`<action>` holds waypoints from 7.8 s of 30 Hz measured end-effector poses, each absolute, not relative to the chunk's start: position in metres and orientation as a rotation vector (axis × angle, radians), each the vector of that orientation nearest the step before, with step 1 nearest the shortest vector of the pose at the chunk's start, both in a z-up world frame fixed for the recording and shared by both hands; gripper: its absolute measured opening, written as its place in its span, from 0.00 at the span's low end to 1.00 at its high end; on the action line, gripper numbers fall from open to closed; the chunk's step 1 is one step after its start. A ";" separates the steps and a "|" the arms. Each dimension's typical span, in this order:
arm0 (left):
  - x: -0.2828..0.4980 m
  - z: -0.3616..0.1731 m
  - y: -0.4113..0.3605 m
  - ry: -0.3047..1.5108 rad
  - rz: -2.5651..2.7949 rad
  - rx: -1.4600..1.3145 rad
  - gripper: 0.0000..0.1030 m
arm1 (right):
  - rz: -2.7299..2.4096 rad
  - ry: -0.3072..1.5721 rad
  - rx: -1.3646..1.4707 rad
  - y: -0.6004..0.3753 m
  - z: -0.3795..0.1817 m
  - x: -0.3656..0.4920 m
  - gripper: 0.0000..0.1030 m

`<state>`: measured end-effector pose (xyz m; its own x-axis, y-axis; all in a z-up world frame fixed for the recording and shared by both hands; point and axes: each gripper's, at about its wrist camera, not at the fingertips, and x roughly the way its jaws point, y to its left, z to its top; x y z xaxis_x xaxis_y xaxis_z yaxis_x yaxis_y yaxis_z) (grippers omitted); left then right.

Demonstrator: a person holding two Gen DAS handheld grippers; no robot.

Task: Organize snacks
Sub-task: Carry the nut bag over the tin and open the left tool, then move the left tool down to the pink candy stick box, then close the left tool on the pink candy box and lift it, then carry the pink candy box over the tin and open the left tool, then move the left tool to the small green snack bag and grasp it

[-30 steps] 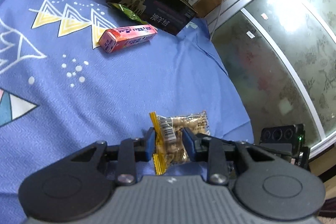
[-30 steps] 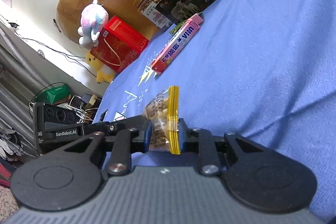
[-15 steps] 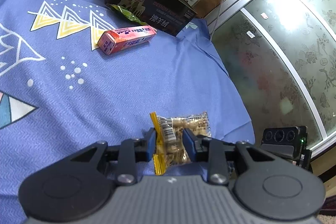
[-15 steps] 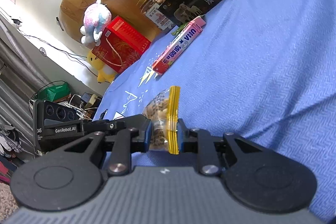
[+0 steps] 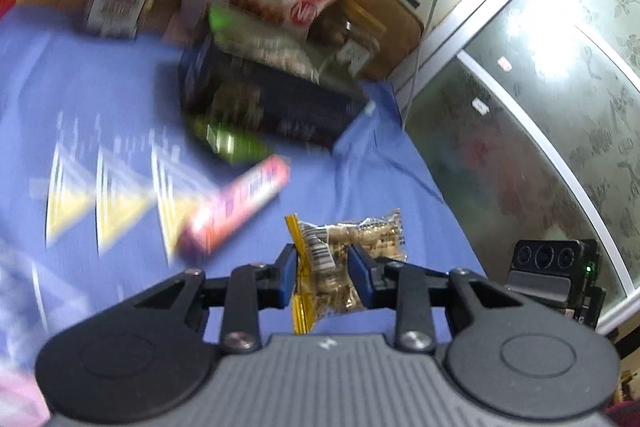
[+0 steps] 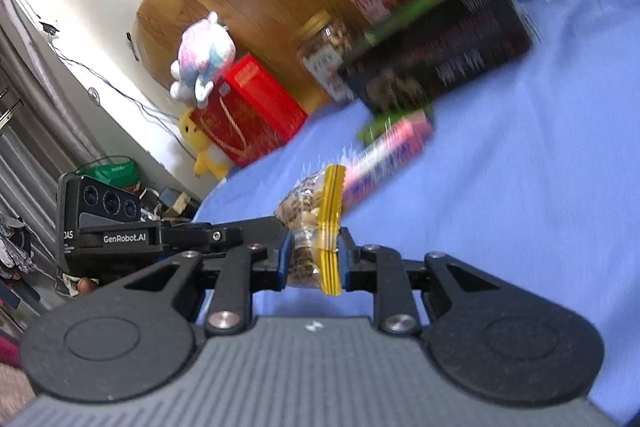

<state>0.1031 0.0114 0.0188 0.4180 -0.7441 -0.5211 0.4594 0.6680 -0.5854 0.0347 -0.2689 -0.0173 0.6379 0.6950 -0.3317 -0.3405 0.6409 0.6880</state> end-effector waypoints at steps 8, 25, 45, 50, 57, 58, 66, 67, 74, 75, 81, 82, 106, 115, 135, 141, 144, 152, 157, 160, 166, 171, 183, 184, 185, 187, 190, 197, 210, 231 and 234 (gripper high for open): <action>0.198 0.064 -0.029 0.750 -0.755 -0.317 0.28 | 0.581 0.488 0.530 -0.291 0.019 0.118 0.25; 0.300 0.028 -0.106 0.805 -0.678 -0.212 0.28 | 0.236 0.358 0.066 -0.292 0.004 0.175 0.58; 0.149 0.030 -0.002 0.711 -0.677 -0.268 0.39 | 0.406 0.502 0.478 -0.300 -0.021 0.104 0.56; 0.117 0.001 0.029 0.777 -0.617 -0.315 0.42 | 0.484 0.632 0.511 -0.275 -0.034 0.123 0.45; 0.111 -0.023 0.034 0.829 -0.561 -0.320 0.33 | 0.495 0.712 0.482 -0.249 -0.039 0.120 0.31; 0.110 -0.023 0.036 0.831 -0.560 -0.325 0.33 | 0.490 0.708 0.468 -0.249 -0.038 0.114 0.31; 0.081 -0.023 0.048 0.832 -0.611 -0.325 0.33 | 0.490 0.689 0.441 -0.250 -0.038 0.036 0.31; 0.074 -0.025 0.048 0.836 -0.625 -0.320 0.33 | 0.485 0.686 0.432 -0.249 -0.038 0.026 0.31; 0.026 -0.026 0.047 0.839 -0.709 -0.284 0.34 | 0.427 0.661 0.400 -0.241 -0.039 -0.040 0.31; 0.020 -0.025 0.047 0.837 -0.715 -0.277 0.34 | 0.422 0.661 0.399 -0.240 -0.038 -0.046 0.31; 0.004 -0.028 0.051 0.849 -0.734 -0.307 0.34 | 0.411 0.645 0.356 -0.233 -0.040 -0.070 0.32; 0.003 -0.029 0.052 0.849 -0.735 -0.313 0.35 | 0.412 0.643 0.356 -0.233 -0.041 -0.070 0.33; 0.006 -0.027 0.041 0.858 -0.768 -0.313 0.49 | 0.387 0.542 0.117 -0.208 -0.046 -0.076 0.56; 0.009 -0.027 0.034 0.864 -0.793 -0.300 0.50 | 0.355 0.536 0.104 -0.211 -0.046 -0.079 0.55; 0.000 -0.027 0.024 0.882 -0.814 -0.275 0.50 | 0.318 0.515 0.112 -0.214 -0.043 -0.092 0.55; 0.000 -0.021 0.028 0.847 -0.835 -0.286 0.50 | 0.311 0.484 0.102 -0.211 -0.038 -0.097 0.55; 0.002 -0.021 0.024 0.853 -0.828 -0.261 0.50 | 0.310 0.501 0.108 -0.212 -0.040 -0.094 0.55; 0.006 -0.025 0.026 0.868 -0.826 -0.279 0.50 | 0.311 0.528 0.114 -0.211 -0.043 -0.090 0.55; 0.007 -0.025 0.025 0.864 -0.834 -0.277 0.50 | 0.305 0.514 0.114 -0.212 -0.041 -0.090 0.55; 0.011 -0.027 0.024 0.873 -0.834 -0.282 0.50 | 0.304 0.530 0.122 -0.213 -0.044 -0.086 0.55; 0.020 -0.021 0.019 0.854 -0.851 -0.261 0.50 | 0.289 0.511 0.128 -0.216 -0.040 -0.080 0.55; 0.035 -0.026 0.012 0.879 -0.831 -0.254 0.50 | 0.279 0.528 0.123 -0.217 -0.041 -0.068 0.55; 0.108 0.028 -0.010 0.739 -0.801 -0.192 0.49 | 0.324 0.322 0.003 -0.235 0.014 0.014 0.55; 0.118 0.034 -0.012 0.719 -0.789 -0.184 0.50 | 0.326 0.303 -0.011 -0.236 0.019 0.025 0.54; 0.128 0.041 -0.014 0.701 -0.775 -0.177 0.50 | 0.327 0.288 -0.018 -0.238 0.023 0.038 0.54; 0.151 0.052 -0.019 0.675 -0.753 -0.167 0.50 | 0.326 0.263 -0.026 -0.242 0.028 0.062 0.55; 0.193 0.062 -0.027 0.671 -0.723 -0.169 0.49 | 0.323 0.255 -0.020 -0.250 0.032 0.103 0.54; 0.268 0.050 -0.057 0.709 -0.654 -0.136 0.49 | 0.286 0.371 0.037 -0.262 0.012 0.178 0.56; 0.245 0.058 -0.044 0.614 -0.639 -0.111 0.52 | 0.226 0.274 0.140 -0.285 0.015 0.151 0.64; 0.214 -0.027 -0.002 0.930 -0.593 -0.449 0.21 | 0.436 0.700 0.367 -0.243 -0.040 0.150 0.35; 0.190 -0.030 0.003 0.932 -0.612 -0.455 0.21 | 0.444 0.691 0.358 -0.240 -0.041 0.130 0.35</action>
<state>0.1904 0.0026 -0.0296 0.4502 -0.6618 -0.5994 0.2863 0.7428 -0.6051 0.1299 -0.2397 -0.0409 0.6847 0.5029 -0.5276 -0.2714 0.8477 0.4558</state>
